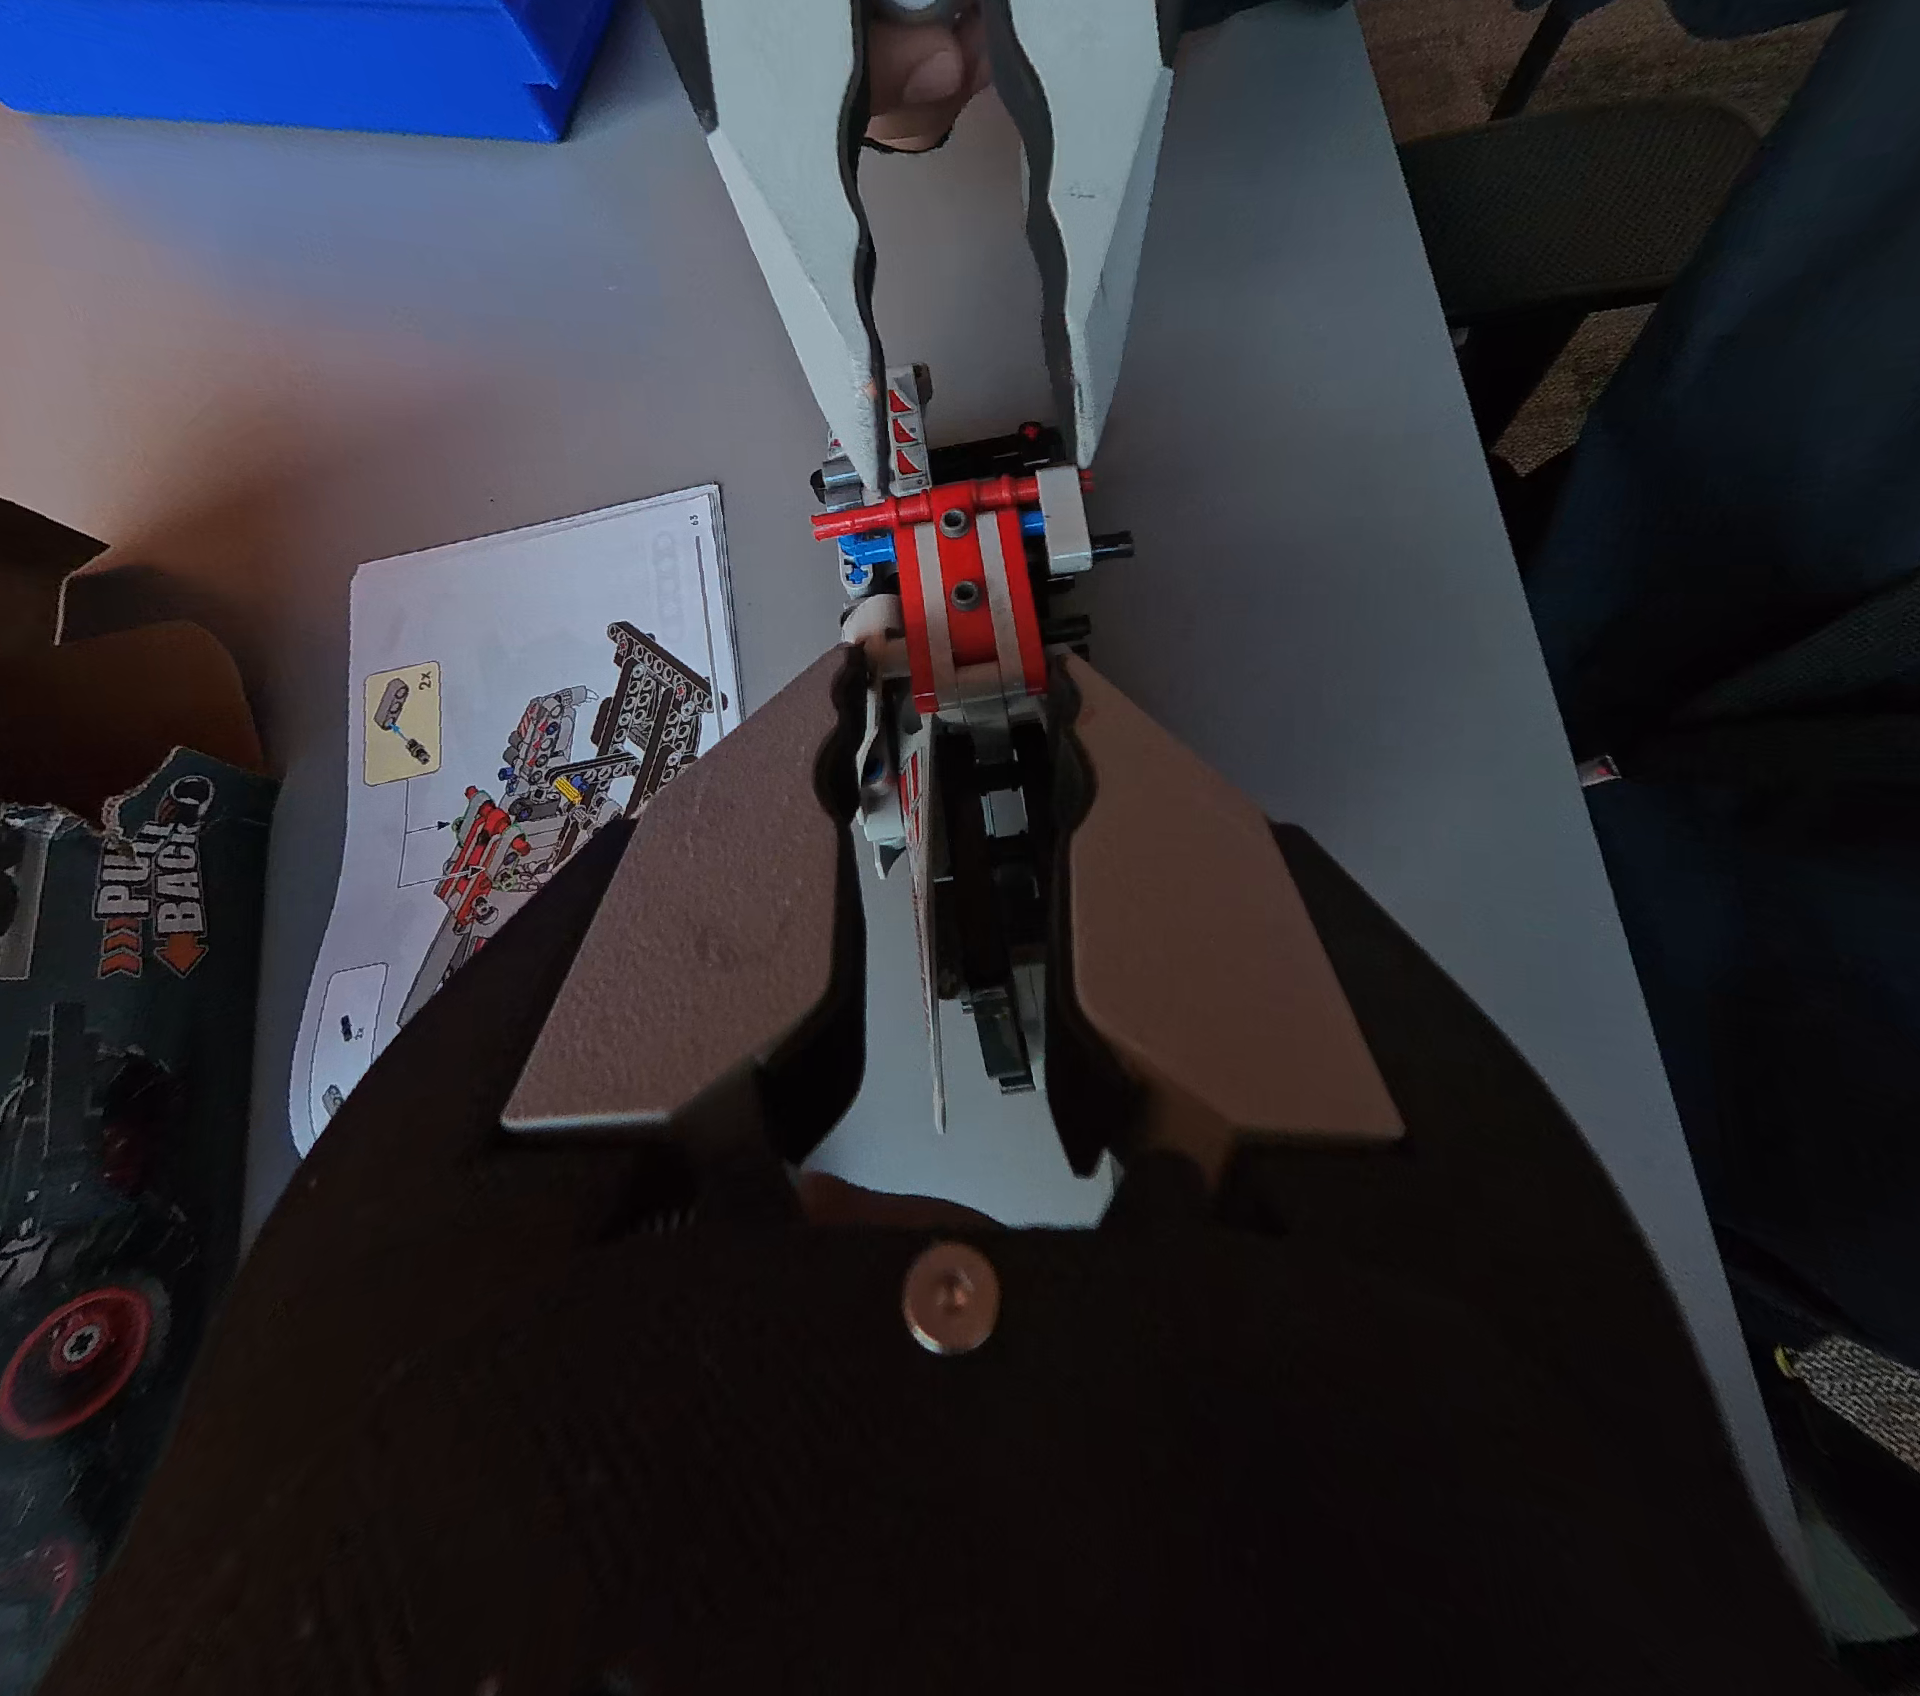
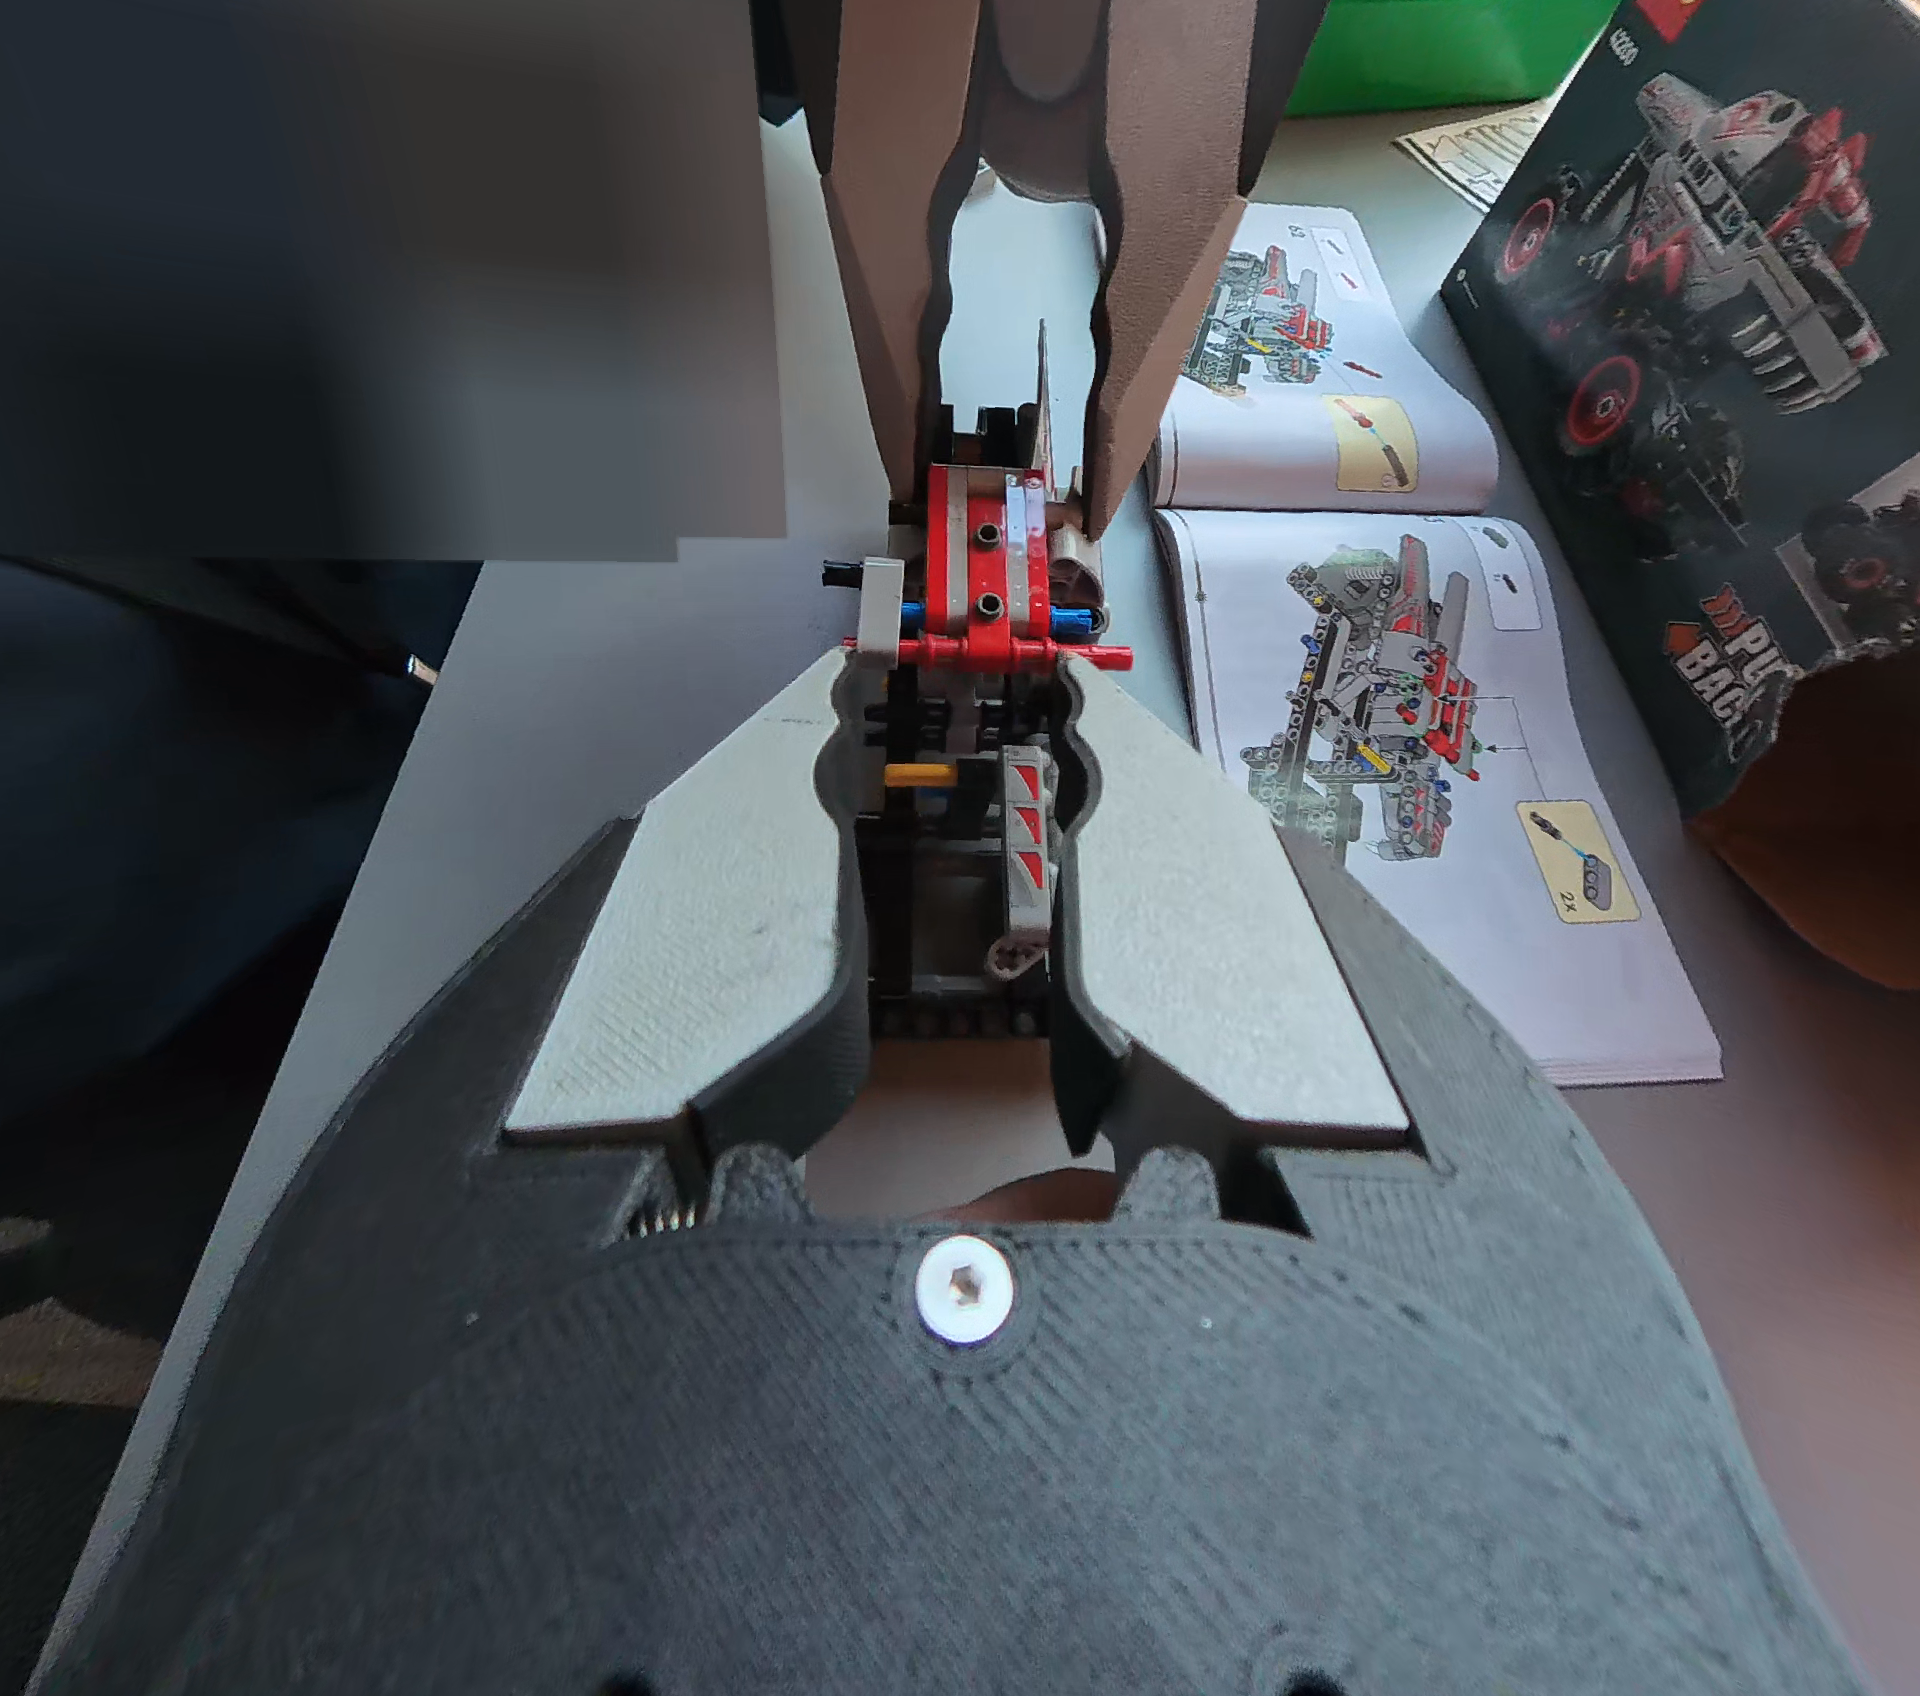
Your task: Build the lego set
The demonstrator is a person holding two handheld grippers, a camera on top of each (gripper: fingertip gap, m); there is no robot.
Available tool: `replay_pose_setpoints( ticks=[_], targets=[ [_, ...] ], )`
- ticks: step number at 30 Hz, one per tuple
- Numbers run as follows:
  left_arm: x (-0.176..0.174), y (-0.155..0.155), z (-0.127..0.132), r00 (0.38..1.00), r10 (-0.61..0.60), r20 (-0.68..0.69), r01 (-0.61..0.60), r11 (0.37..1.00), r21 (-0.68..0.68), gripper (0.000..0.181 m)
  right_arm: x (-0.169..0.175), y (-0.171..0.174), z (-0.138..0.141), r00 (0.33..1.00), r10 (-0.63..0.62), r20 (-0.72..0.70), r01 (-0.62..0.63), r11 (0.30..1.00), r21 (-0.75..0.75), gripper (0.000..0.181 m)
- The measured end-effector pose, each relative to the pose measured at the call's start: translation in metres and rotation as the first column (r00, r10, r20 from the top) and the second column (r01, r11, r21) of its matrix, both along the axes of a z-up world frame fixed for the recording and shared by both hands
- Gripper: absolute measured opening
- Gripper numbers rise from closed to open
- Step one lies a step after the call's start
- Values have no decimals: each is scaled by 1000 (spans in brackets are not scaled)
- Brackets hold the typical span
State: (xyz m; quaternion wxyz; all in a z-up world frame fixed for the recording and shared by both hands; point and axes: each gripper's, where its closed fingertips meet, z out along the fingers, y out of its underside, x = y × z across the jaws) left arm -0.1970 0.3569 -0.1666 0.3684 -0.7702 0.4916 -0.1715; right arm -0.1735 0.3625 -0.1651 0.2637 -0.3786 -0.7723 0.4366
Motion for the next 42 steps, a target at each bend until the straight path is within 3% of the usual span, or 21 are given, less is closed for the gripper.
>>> replay_pose_setpoints(
  ticks=[25, 26, 30, 33, 35, 42],
  targets=[
    [-1, 2, 0, 1000, 11, 20, -10, 1000, -8, 31, 0, 1, 6, 1000, 8, -18, -8, 1000, 8, 30],
    [0, 3, 1, 1000, 14, 28, -14, 1000, 0, 30, -3, 1, 10, 999, 4, -47, -4, 1000, 1, 0],
    [5, 3, 0, 1000, -1, -3, 1, 1000, 3, 31, -5, -8, 11, 998, 51, -44, -48, 998, 51, 0],
    [-11, 5, 0, 999, 31, -26, -31, 999, 18, 31, -3, 8, 23, 998, -27, -65, 27, 1000, 2, 0],
    [-13, 6, 0, 999, 38, 21, -38, 999, -6, 31, 0, 9, 23, 999, -42, -28, 42, 999, 14, 18],
    [-11, 7, 0, 1000, 18, 3, -18, 1000, -2, 31, -9, -3, 18, 990, -66, 127, 31, 966, 255, 42]
  ],
)
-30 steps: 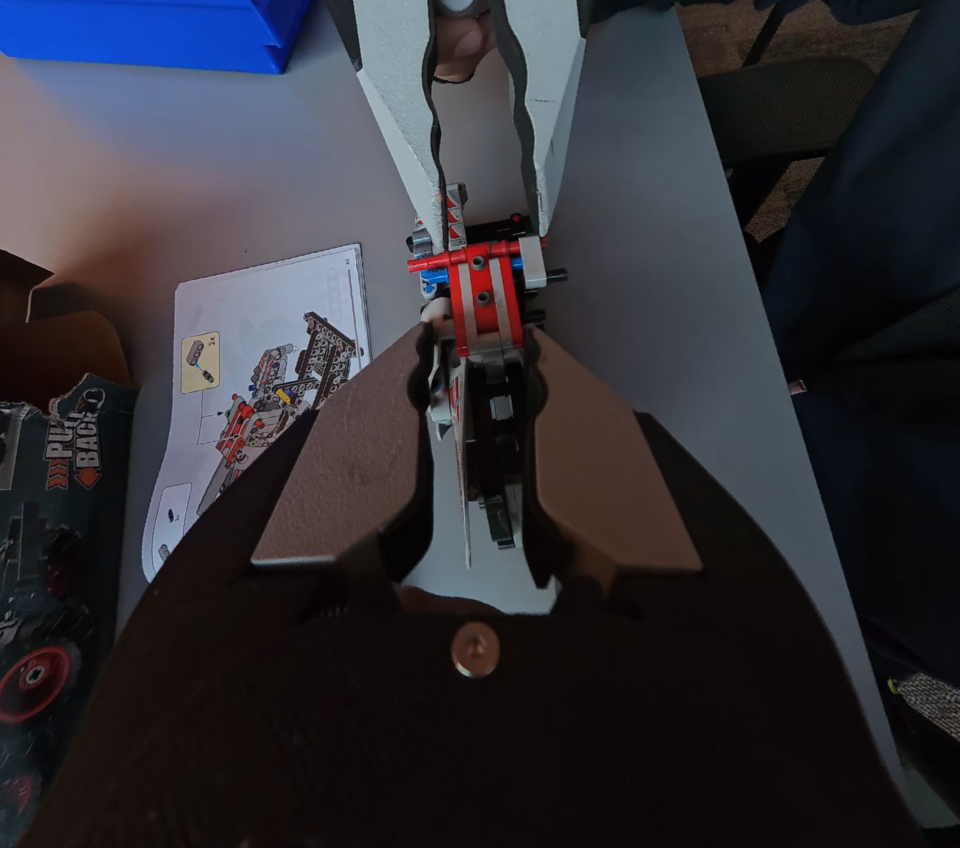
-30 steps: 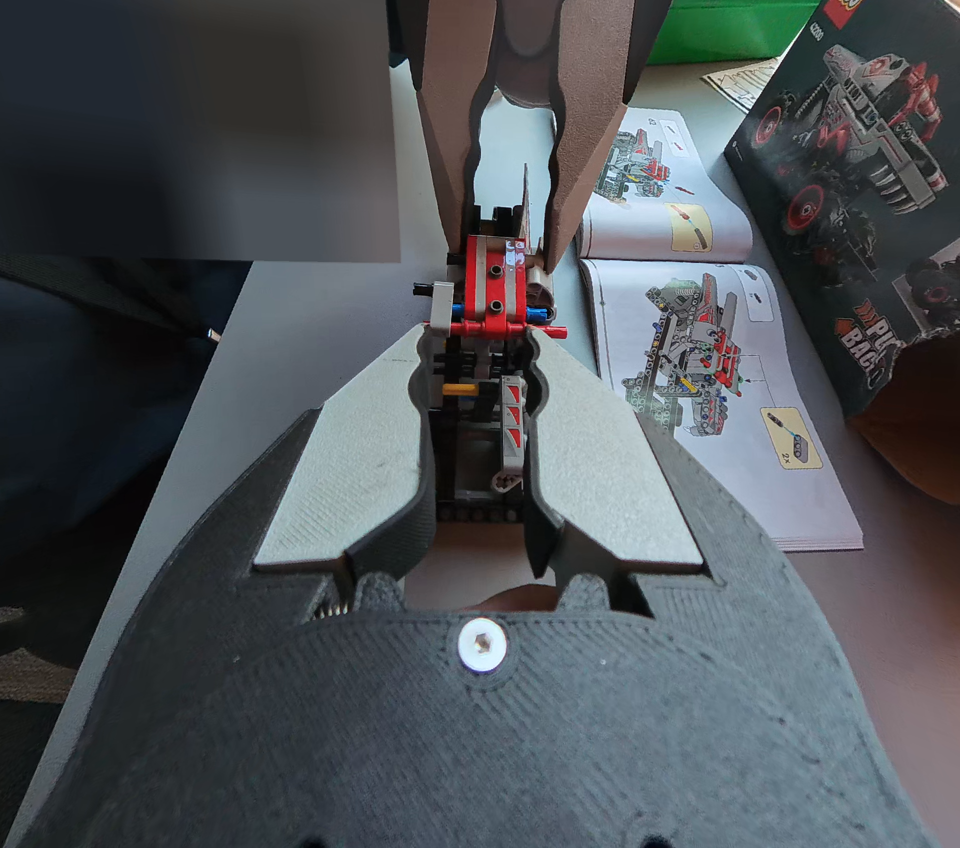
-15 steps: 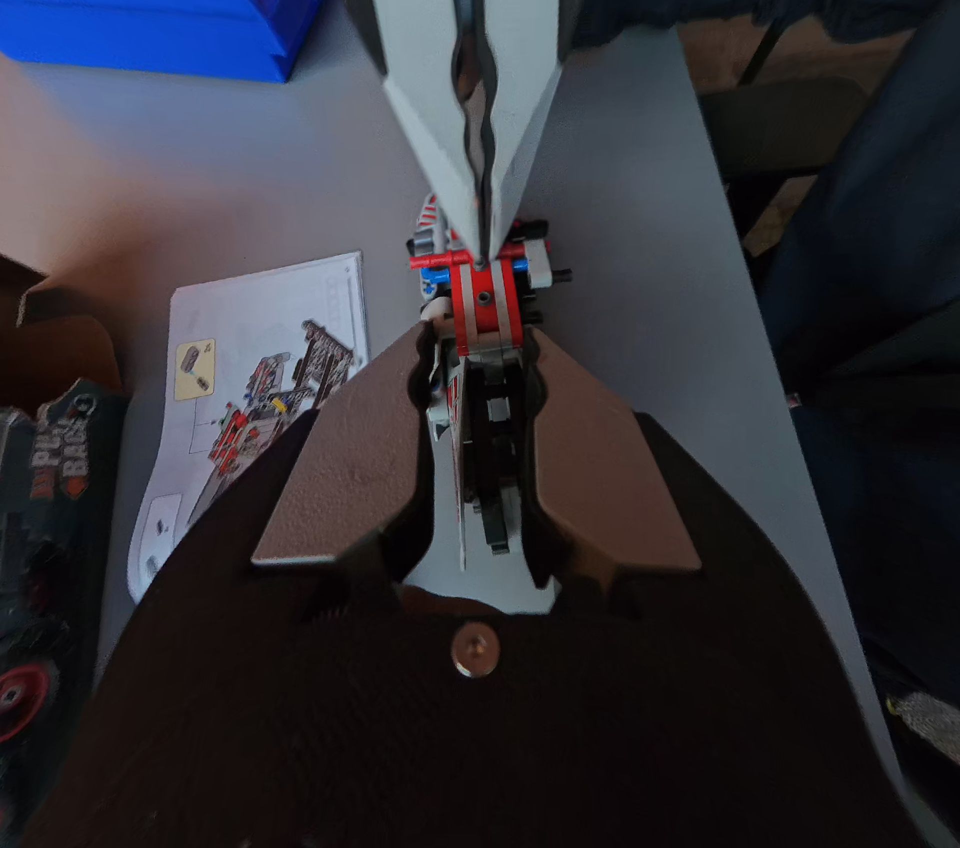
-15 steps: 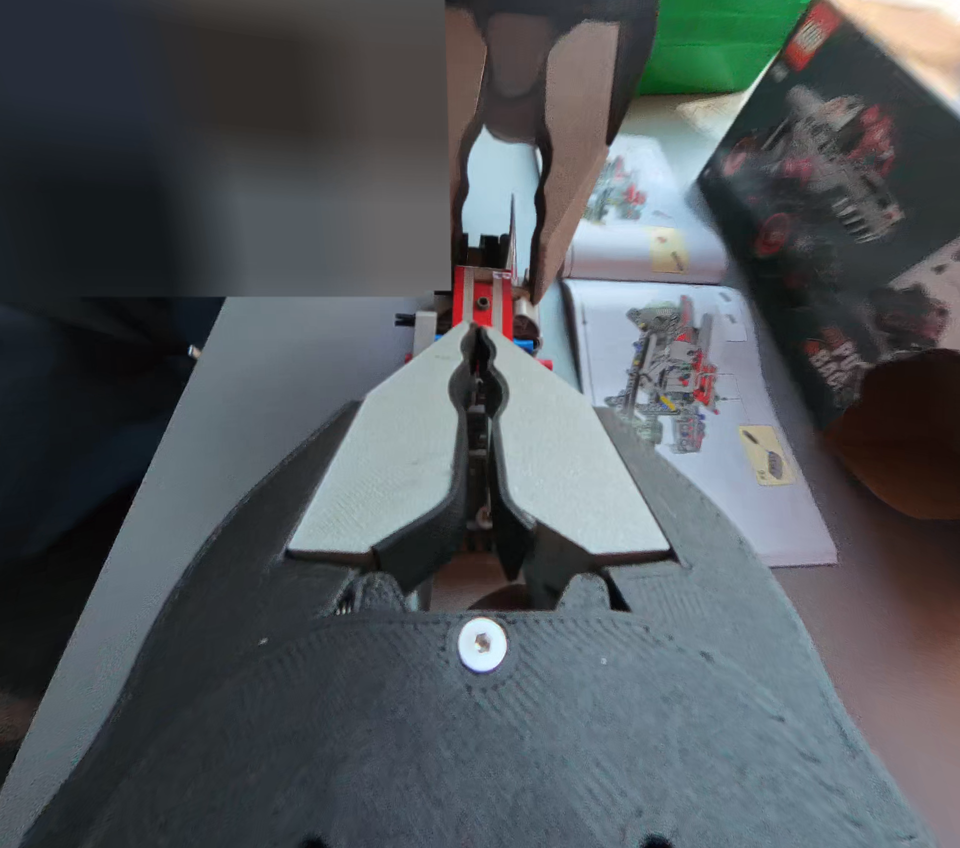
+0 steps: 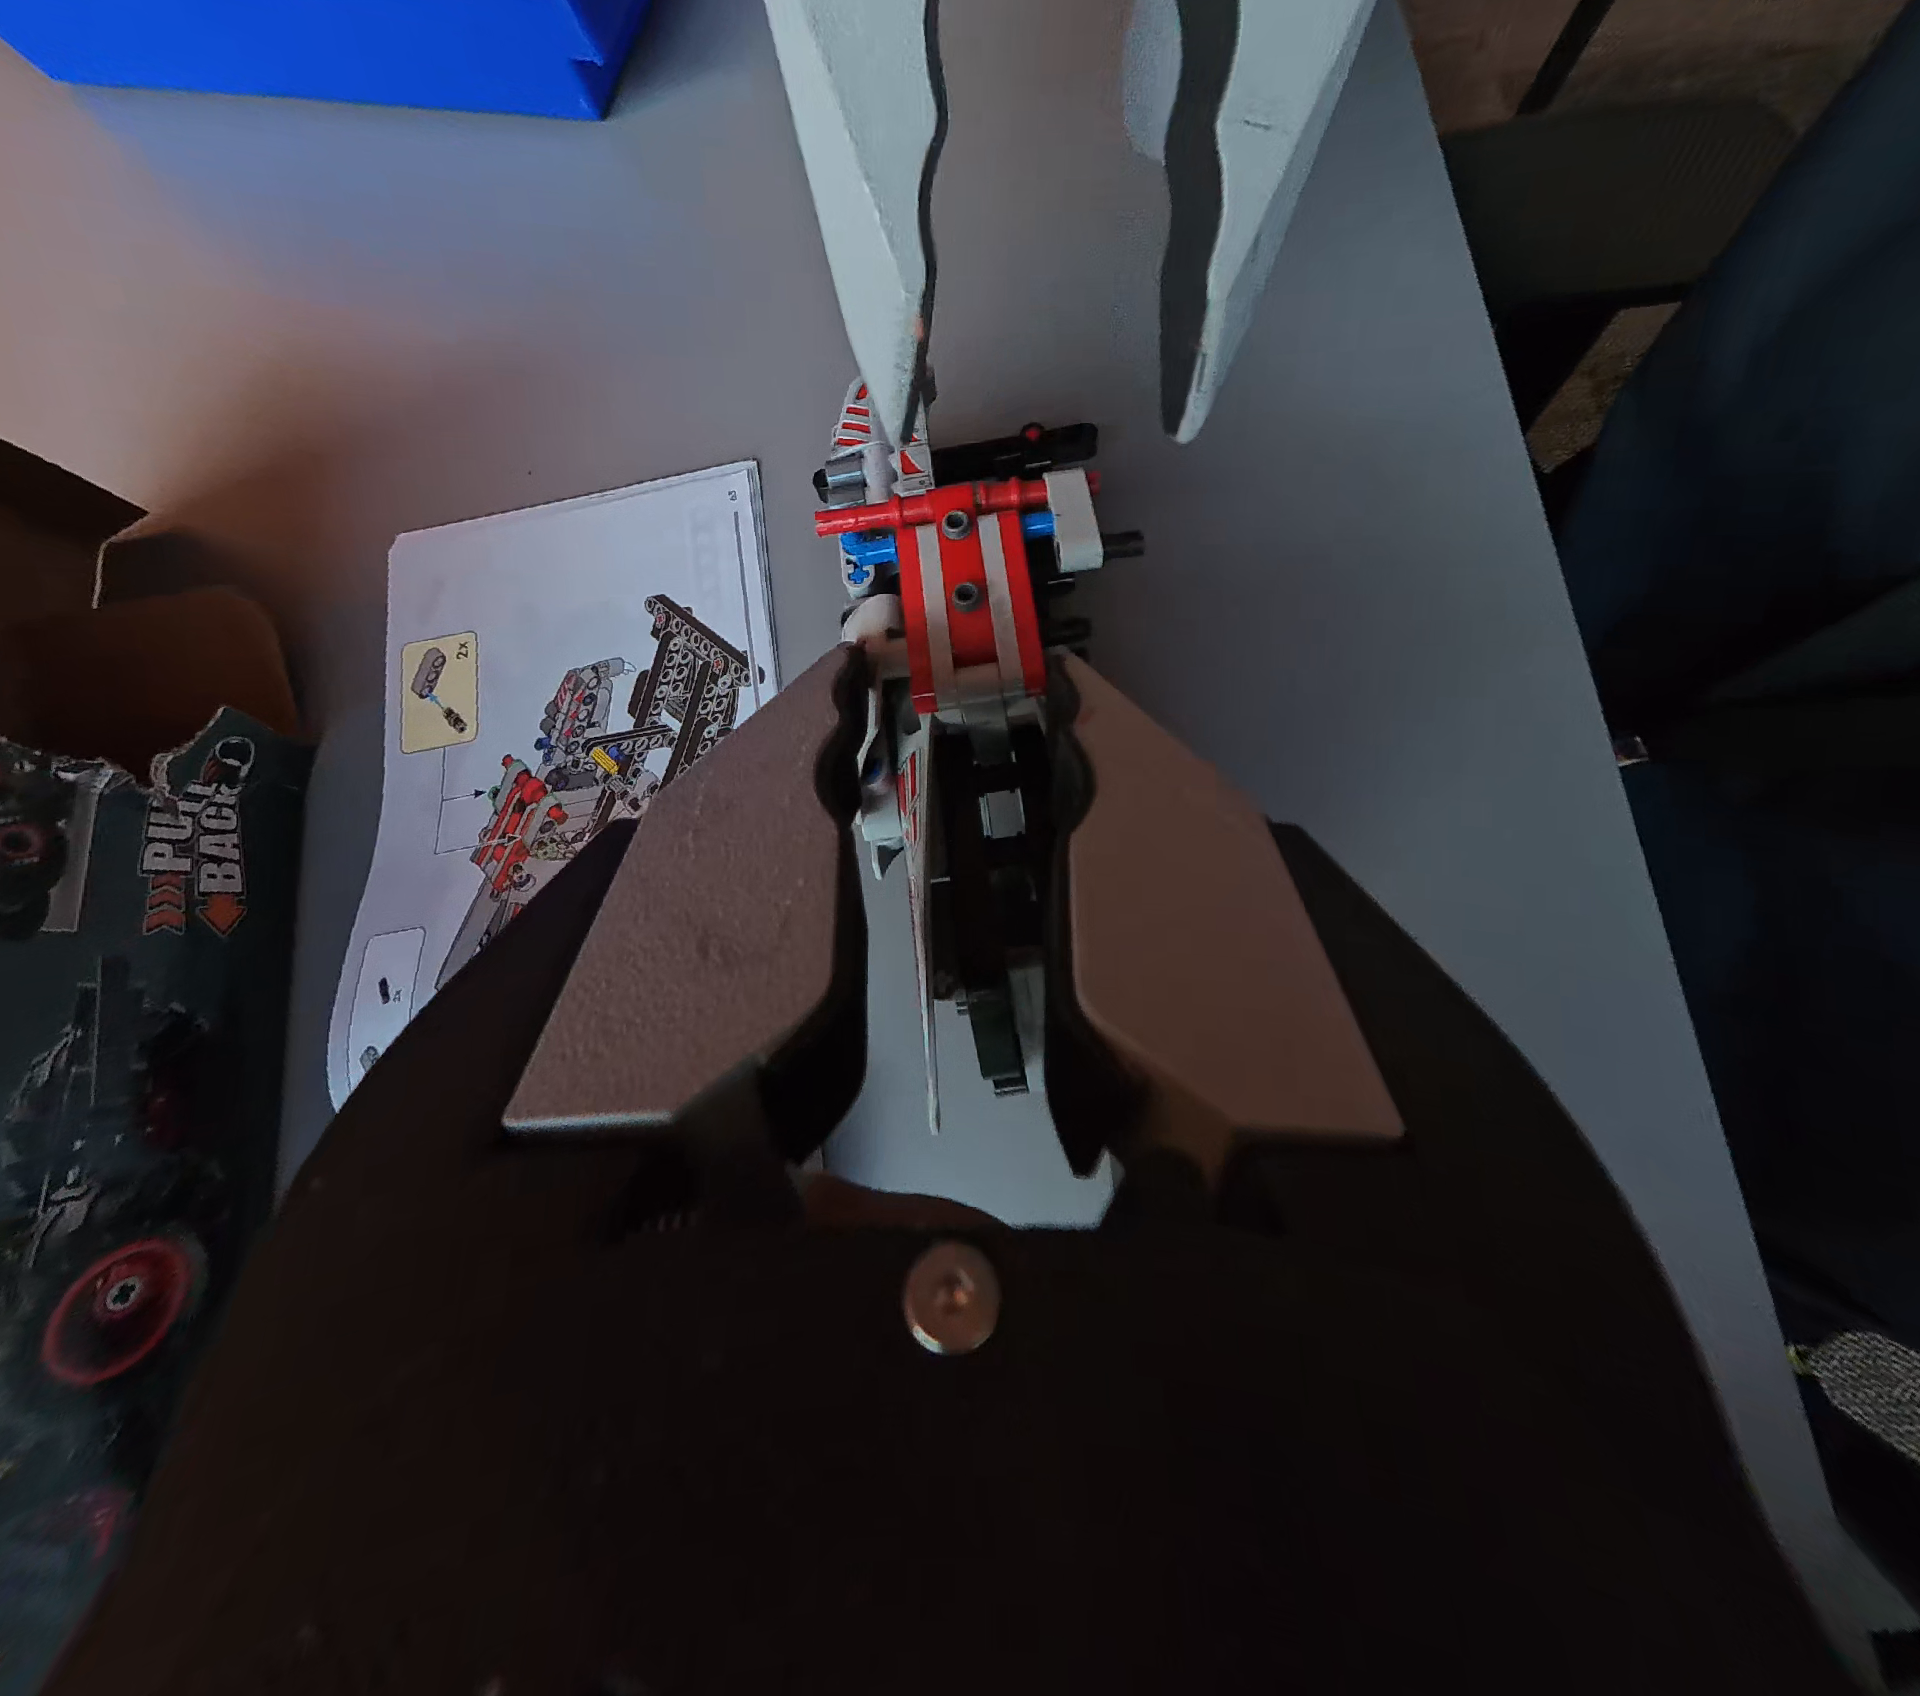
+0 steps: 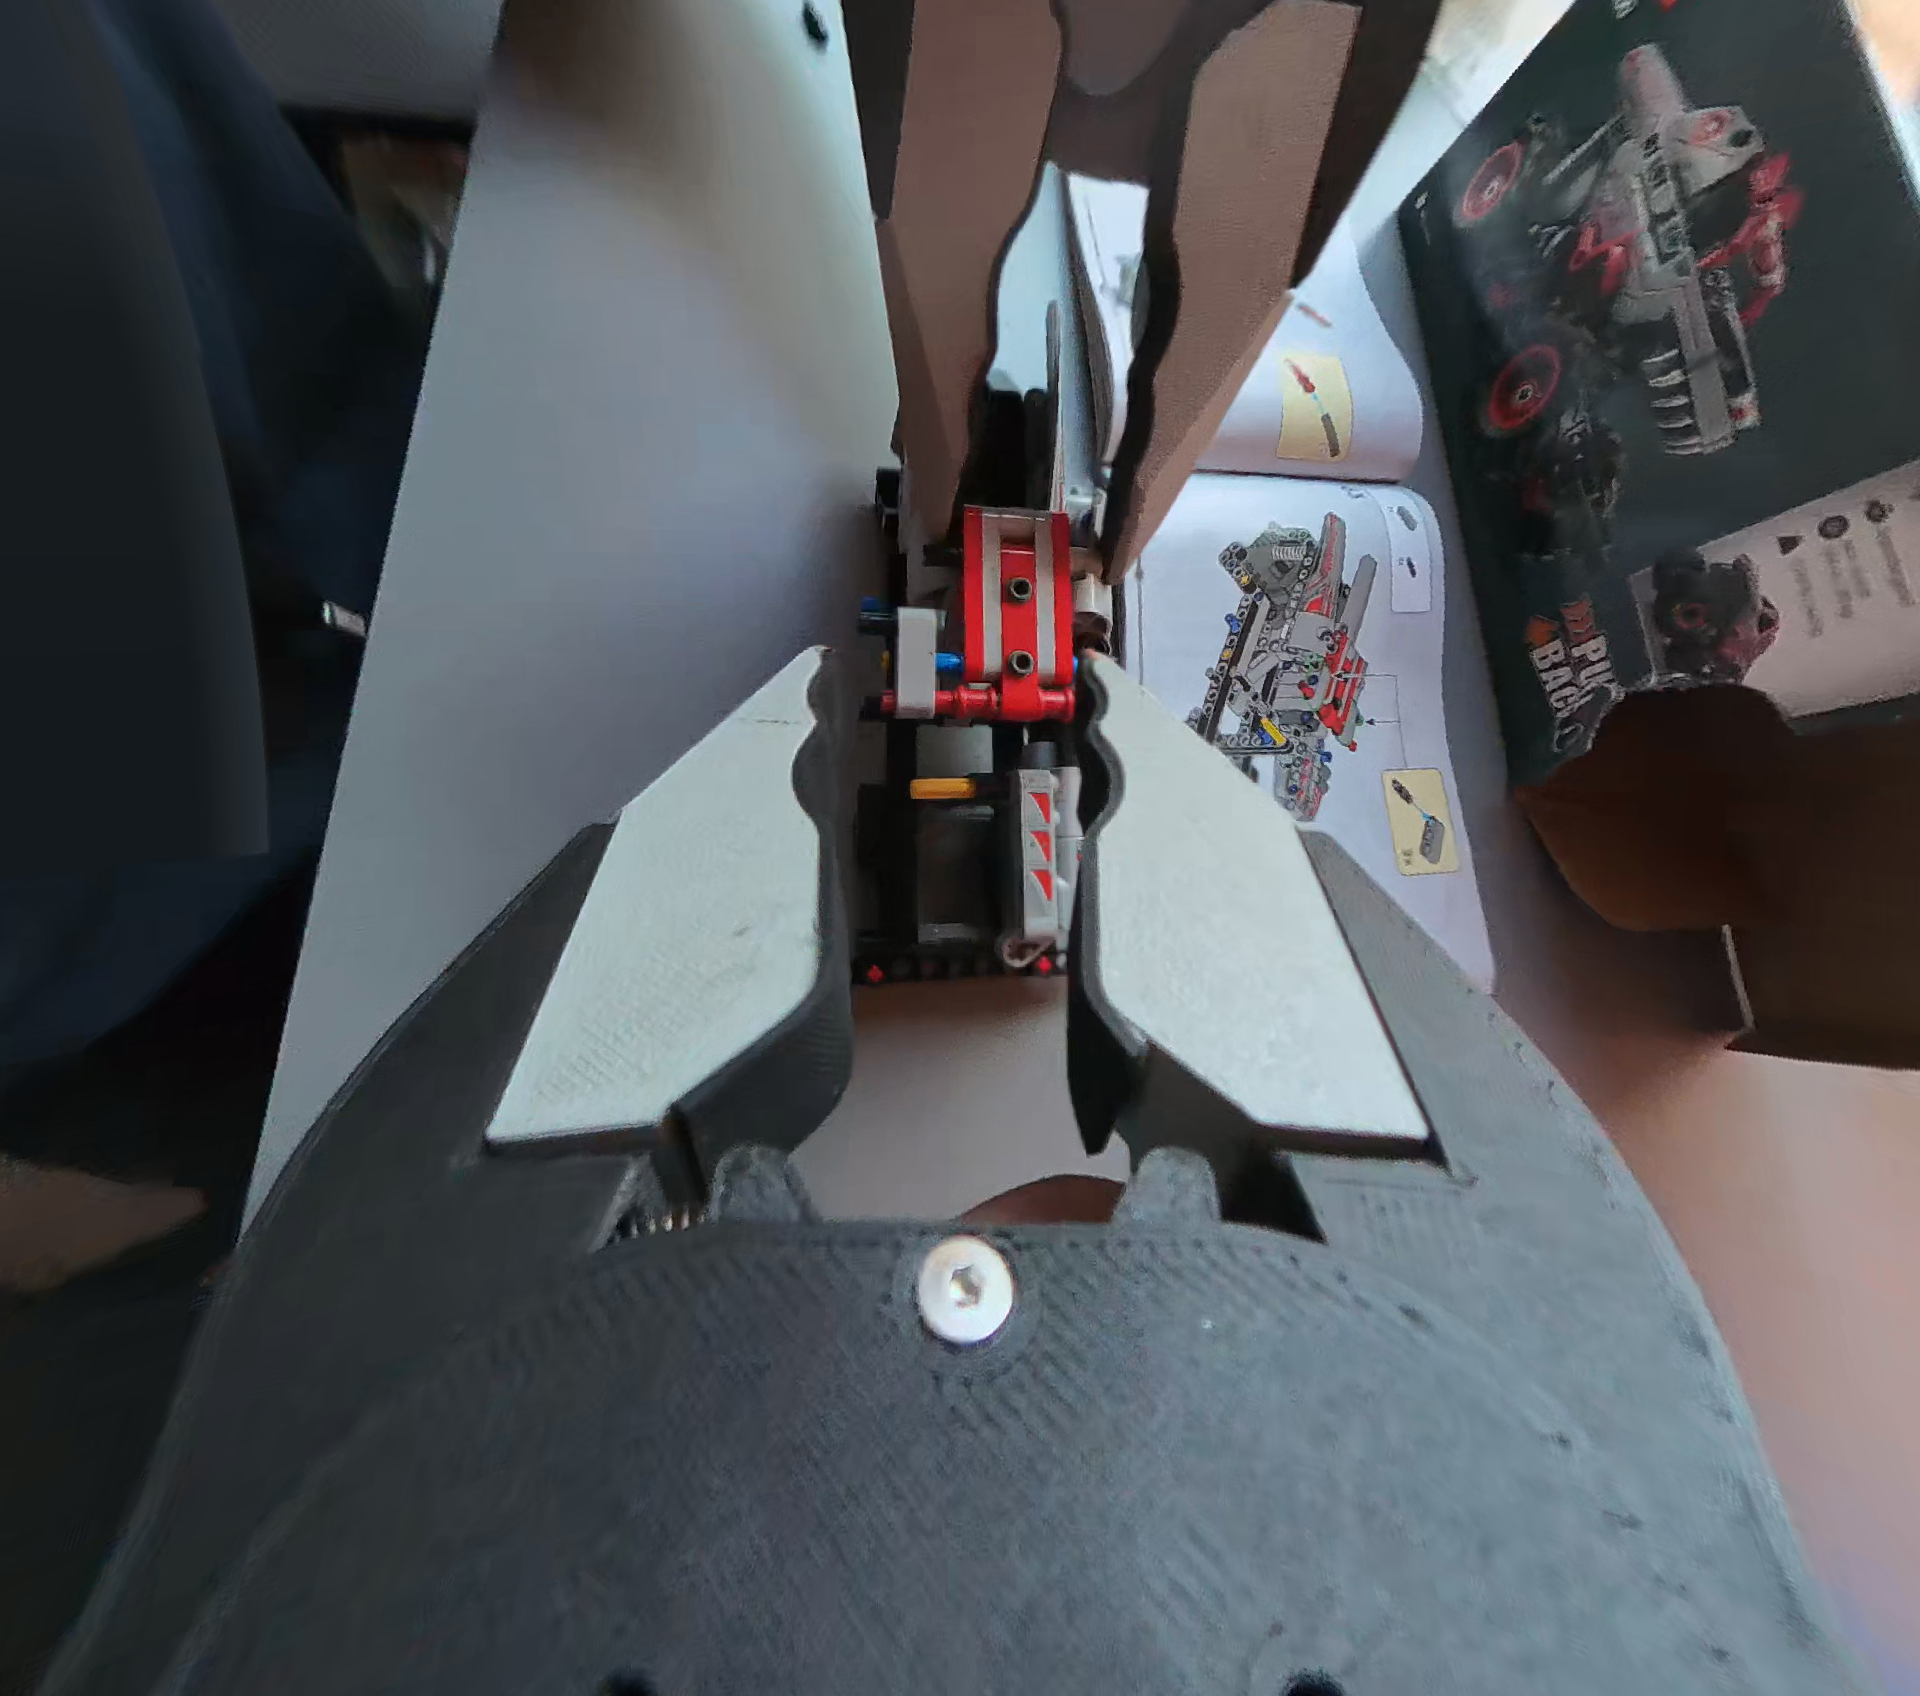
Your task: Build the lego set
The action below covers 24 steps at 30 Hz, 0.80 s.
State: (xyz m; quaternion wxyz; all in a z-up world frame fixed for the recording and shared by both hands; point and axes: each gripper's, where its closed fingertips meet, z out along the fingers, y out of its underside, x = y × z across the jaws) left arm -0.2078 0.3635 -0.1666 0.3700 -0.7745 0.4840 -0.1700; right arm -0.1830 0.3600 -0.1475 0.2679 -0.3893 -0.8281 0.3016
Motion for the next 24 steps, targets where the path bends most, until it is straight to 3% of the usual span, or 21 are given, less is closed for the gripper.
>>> replay_pose_setpoints(
  ticks=[5, 12, 24],
  targets=[
    [0, -1, 0, 1000, -7, -8, 7, 1000, -3, 32, -7, 3, -8, 990, 12, 142, -29, 993, 115, 34],
    [-2, -2, 0, 1000, -16, -7, 16, 1000, -7, 32, -10, 2, -20, 963, 18, 270, -72, 979, 189, 39],
    [-3, -1, 0, 999, -29, 18, 30, 999, -16, 31, -13, 3, -25, 891, 53, 450, -150, 972, 182, 36]
  ],
)
